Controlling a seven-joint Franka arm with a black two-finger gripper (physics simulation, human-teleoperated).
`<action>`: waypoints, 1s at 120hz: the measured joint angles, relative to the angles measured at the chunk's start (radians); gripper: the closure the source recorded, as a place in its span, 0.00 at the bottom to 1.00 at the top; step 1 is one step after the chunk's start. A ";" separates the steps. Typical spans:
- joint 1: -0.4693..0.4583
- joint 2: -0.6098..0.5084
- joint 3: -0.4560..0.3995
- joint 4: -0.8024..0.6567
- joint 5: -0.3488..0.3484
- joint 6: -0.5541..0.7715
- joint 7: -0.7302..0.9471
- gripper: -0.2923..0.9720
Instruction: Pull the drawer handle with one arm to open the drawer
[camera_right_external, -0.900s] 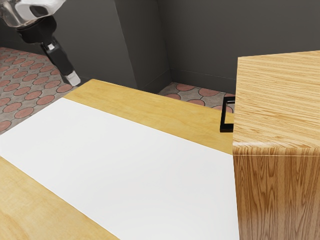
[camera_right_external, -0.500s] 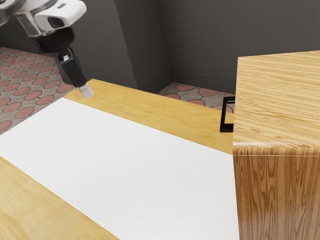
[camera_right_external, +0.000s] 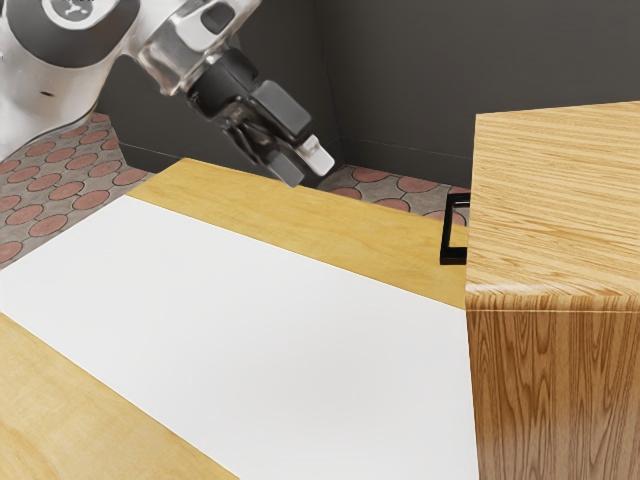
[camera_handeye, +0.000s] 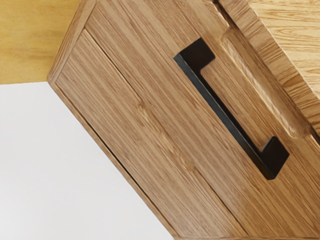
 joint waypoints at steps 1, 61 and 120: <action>-0.002 0.000 0.000 0.000 0.000 0.004 -0.008 0.23; -0.282 -0.009 0.027 -0.138 -0.112 0.205 -0.315 0.40; -0.156 -0.080 0.032 -0.178 -0.005 0.264 -0.445 0.54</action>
